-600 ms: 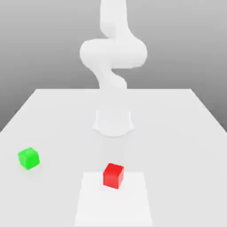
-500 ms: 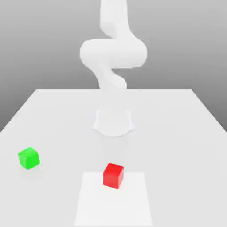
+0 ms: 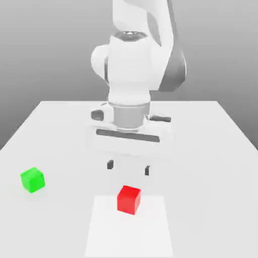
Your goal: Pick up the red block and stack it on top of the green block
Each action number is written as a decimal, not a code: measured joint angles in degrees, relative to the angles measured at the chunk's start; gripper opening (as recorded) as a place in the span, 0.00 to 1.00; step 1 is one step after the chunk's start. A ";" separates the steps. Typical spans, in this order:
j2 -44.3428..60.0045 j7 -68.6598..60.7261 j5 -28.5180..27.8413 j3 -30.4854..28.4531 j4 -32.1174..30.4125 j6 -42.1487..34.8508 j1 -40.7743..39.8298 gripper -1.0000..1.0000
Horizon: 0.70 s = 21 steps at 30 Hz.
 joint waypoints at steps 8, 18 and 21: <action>14.89 3.70 -4.19 -2.79 0.93 12.46 1.67 0.00; 7.87 2.08 -1.89 -1.47 -0.08 6.49 1.01 0.00; 1.72 1.05 -0.47 -1.81 -0.95 1.22 1.79 0.00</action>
